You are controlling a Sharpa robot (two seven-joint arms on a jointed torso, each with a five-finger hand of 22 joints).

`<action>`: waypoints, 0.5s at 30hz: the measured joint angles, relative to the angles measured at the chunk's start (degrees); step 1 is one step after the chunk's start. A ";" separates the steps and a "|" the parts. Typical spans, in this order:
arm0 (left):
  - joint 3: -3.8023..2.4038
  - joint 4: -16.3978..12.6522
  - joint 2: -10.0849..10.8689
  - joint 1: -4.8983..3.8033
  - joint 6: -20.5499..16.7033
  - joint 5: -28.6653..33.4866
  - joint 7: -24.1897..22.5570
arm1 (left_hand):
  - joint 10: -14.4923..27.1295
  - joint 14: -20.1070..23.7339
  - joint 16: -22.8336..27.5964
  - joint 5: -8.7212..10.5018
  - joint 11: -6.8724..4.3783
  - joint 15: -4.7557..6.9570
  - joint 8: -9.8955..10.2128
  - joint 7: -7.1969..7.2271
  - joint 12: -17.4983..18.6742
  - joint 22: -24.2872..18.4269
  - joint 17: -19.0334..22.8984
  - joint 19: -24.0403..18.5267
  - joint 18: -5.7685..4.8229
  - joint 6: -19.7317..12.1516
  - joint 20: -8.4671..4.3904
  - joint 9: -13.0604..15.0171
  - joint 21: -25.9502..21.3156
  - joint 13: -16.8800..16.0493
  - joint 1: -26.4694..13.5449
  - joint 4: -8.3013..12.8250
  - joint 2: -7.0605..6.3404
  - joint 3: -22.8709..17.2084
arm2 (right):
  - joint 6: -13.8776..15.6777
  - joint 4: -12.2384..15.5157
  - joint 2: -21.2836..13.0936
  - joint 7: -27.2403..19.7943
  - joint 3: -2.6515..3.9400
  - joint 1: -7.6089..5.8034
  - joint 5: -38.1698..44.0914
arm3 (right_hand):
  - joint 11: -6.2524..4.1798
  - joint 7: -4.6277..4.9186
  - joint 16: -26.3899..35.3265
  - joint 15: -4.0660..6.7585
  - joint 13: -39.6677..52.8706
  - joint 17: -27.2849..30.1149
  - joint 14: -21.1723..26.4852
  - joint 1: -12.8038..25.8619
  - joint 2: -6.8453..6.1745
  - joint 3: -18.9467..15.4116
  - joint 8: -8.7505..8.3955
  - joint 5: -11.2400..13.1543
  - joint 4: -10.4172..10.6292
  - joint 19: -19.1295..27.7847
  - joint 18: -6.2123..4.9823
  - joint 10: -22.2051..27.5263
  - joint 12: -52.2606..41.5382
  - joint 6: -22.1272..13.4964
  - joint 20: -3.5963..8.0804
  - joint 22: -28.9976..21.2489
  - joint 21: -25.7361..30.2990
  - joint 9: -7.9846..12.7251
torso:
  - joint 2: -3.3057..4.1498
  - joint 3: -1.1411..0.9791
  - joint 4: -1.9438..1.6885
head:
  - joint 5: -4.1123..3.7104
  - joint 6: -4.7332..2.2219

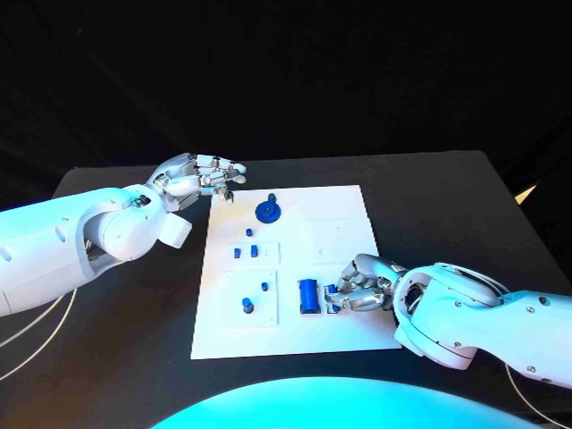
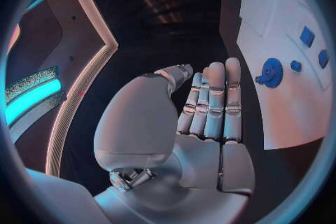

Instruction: Assemble the parts on the task board

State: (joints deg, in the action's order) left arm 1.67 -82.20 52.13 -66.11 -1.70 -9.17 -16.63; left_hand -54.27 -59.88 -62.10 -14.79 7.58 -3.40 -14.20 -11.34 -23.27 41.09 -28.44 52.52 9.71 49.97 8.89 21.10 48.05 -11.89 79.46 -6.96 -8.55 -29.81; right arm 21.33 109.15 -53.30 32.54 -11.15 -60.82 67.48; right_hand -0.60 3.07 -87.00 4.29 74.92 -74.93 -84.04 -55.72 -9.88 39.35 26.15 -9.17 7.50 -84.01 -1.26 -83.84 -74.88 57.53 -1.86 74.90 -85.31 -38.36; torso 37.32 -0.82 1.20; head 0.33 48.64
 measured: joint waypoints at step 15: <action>0.01 0.01 0.04 0.00 0.00 0.00 0.05 | 0.17 0.00 0.00 0.00 0.17 0.00 0.00 0.00 0.00 0.00 -0.01 0.00 0.00 0.00 0.00 0.00 0.00 0.00 0.00 0.00 0.00 0.00 | 0.03 -0.15 0.03 -0.09 -0.01 0.00 0.24 | 0.00 0.09 0.00 0.00 0.00 0.01 0.00 2.68 -1.89 -2.70 -0.65 4.95 1.29 0.00 0.00 0.00 0.01 0.33 0.00 0.04 0.00 0.50 | -0.01 0.04 -0.03 | 0.16 0.15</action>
State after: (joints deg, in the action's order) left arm 1.68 -82.19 52.17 -66.11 -1.70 -9.17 -16.58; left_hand -54.10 -59.88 -62.10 -14.79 7.75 -3.40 -14.20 -11.34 -23.27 41.09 -28.45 52.52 9.70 49.97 8.89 21.09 48.05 -11.89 79.46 -6.96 -8.55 -29.81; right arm 21.36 109.00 -53.28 32.45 -11.16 -60.81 67.72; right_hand -0.60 3.16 -87.00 4.29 74.92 -74.92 -84.04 -53.04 -11.77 36.65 25.50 -4.21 8.79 -84.01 -1.26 -83.84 -74.87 57.86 -1.86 74.95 -85.31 -37.86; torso 37.32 -0.77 1.16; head 0.49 48.80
